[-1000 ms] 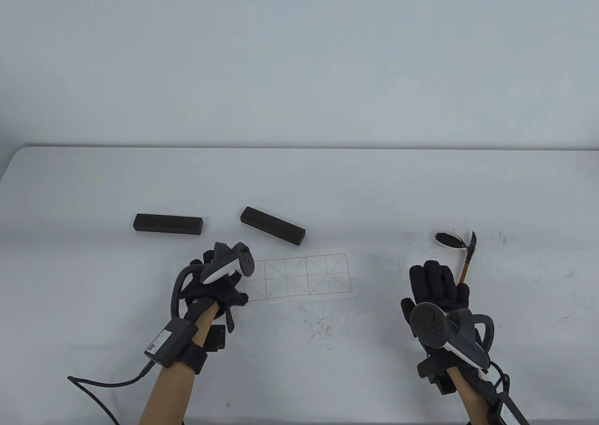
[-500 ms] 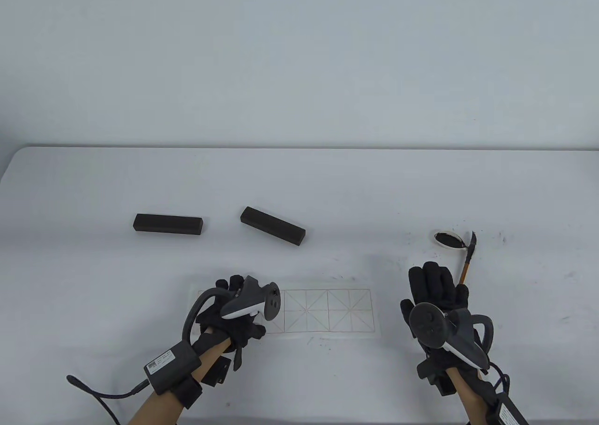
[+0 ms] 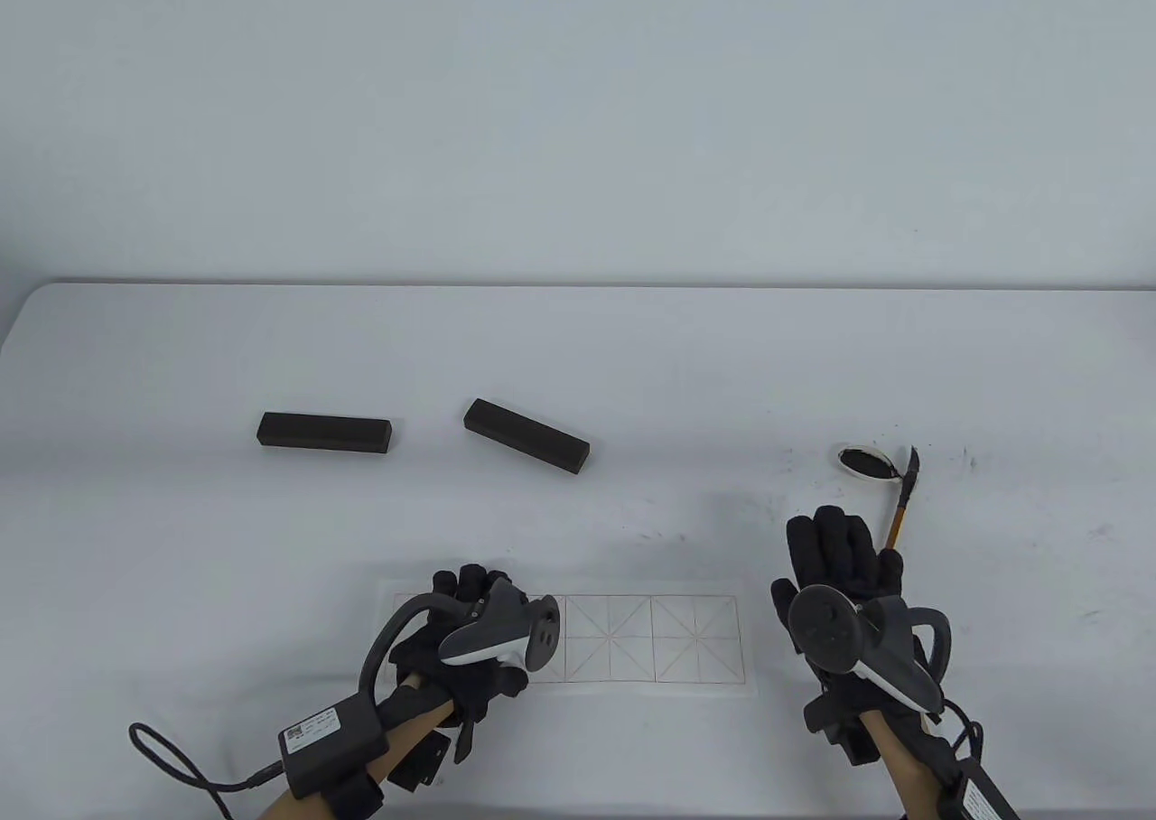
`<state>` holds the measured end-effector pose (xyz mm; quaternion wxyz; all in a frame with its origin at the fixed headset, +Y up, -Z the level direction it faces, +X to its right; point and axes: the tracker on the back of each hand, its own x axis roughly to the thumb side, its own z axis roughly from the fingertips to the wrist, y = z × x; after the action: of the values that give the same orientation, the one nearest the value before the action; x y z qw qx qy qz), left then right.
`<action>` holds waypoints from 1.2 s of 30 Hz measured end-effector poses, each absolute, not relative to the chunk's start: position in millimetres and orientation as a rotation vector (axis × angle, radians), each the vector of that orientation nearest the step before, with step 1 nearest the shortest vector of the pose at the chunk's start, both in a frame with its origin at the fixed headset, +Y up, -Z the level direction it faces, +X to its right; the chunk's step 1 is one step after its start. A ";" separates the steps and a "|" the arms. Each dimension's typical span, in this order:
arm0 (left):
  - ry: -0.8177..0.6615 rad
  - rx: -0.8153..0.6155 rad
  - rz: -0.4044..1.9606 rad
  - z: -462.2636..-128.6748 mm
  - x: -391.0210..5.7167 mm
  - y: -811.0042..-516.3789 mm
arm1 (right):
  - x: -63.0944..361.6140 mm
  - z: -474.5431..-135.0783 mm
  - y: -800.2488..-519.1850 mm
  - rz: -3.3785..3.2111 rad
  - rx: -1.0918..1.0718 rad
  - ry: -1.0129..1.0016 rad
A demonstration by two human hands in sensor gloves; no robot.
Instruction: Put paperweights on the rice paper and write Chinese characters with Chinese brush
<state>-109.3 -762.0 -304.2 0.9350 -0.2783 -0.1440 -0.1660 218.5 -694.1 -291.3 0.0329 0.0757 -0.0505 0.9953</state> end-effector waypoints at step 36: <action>0.316 -0.446 -0.045 -398.4 -246.2 -679.8 | 219.9 -291.4 -692.4 3.052 0.227 -0.136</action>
<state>-246.2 -679.8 -398.4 0.9626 -0.2204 0.1559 -0.0224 219.9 -692.4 -291.4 0.0390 0.0742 -0.0445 0.9955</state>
